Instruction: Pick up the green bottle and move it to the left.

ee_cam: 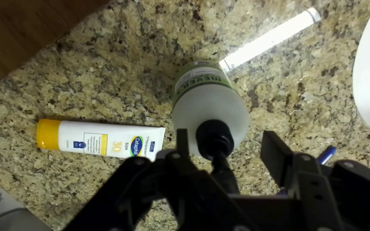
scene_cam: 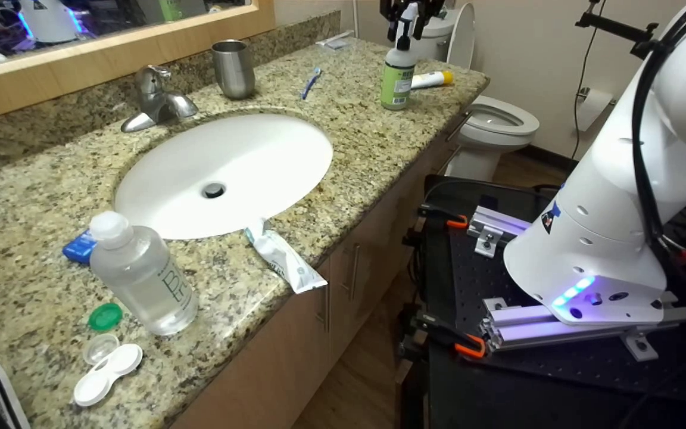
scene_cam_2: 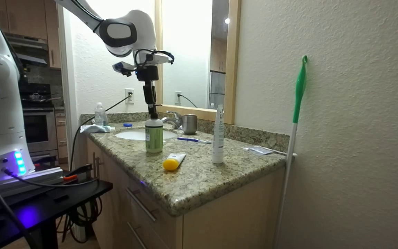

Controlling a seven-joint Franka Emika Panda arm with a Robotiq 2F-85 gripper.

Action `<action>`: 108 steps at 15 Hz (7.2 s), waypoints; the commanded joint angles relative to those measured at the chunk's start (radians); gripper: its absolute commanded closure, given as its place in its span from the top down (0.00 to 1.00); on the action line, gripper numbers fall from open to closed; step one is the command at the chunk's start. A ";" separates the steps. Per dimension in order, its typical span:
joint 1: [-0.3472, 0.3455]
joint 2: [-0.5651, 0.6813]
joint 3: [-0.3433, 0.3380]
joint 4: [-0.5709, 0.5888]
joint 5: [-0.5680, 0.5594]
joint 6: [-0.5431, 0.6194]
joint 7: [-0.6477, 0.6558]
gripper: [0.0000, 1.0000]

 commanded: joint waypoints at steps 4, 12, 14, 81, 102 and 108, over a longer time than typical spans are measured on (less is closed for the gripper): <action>-0.035 0.007 0.029 0.016 -0.071 -0.018 0.021 0.11; -0.017 -0.010 -0.017 0.014 0.033 0.019 -0.080 0.05; 0.017 -0.060 -0.039 0.020 0.201 -0.001 -0.174 0.05; -0.058 0.090 0.029 0.049 0.094 -0.003 0.258 0.08; 0.123 -0.343 0.308 0.125 0.065 -0.454 0.131 0.08; 0.215 -0.035 0.406 0.322 0.044 -0.300 0.188 0.08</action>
